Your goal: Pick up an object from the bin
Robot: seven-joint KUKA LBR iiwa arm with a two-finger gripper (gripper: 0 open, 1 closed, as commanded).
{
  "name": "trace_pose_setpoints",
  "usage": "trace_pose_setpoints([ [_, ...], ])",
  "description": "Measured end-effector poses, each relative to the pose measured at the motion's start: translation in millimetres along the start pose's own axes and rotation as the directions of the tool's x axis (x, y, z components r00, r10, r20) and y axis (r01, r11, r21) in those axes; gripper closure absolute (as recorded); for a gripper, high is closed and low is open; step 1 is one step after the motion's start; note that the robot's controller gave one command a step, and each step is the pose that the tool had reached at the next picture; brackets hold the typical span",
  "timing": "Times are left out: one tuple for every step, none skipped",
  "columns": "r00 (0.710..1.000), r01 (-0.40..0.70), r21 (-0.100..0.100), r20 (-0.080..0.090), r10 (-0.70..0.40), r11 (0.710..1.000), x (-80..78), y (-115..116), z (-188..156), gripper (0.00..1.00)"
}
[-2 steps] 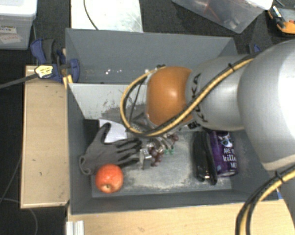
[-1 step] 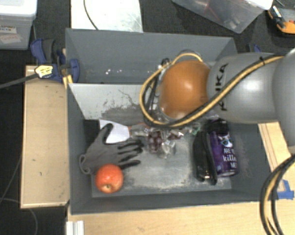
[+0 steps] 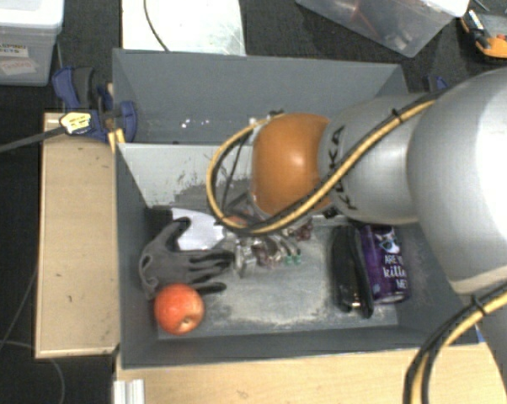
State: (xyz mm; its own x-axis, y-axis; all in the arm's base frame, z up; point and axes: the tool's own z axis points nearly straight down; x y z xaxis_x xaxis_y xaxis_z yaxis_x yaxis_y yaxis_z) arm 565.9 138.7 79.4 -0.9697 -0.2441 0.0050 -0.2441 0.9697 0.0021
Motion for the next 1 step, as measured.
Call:
trace_pose_setpoints([
  [1.0,-0.002,0.0,0.001,0.002,1.0,-0.3,-0.9,0.1,1.0],
])
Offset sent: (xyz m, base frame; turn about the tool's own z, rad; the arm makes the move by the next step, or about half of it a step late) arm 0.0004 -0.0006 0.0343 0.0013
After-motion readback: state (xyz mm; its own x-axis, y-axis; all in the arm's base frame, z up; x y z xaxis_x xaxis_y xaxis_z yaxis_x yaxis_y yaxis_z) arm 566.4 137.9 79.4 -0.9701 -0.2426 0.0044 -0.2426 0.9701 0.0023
